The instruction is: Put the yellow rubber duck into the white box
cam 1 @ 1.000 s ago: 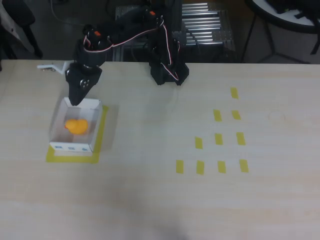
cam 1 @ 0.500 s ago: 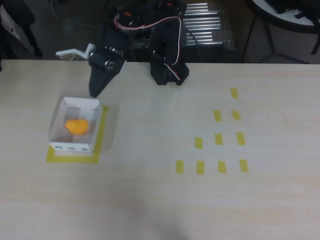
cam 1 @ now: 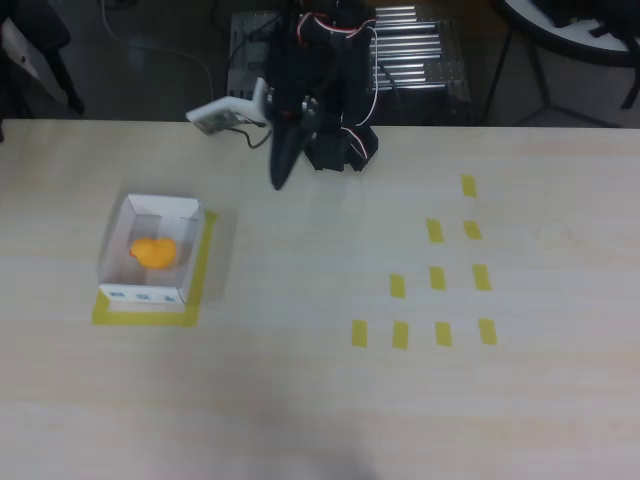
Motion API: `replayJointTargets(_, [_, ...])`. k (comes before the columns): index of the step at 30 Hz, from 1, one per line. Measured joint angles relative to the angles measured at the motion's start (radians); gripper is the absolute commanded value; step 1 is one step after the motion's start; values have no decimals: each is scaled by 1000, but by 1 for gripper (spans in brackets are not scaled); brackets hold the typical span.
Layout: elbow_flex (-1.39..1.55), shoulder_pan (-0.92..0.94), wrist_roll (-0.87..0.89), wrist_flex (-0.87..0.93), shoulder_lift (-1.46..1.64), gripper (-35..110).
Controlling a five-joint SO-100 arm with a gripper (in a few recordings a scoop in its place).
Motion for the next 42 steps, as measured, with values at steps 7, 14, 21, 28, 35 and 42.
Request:
replayJointTargets(7, [255, -141, 87, 6, 199, 0])
replayJointTargets(14, [497, -233, 155, 66, 422, 0])
replayJointTargets(21, [672, -279, 172, 155, 638, 0])
replayJointTargets(28, [819, -279, 179, 160, 646, 0])
replayJointTargets(35, [931, -279, 179, 130, 646, 0])
replayJointTargets(42, [936, -279, 179, 121, 646, 0])
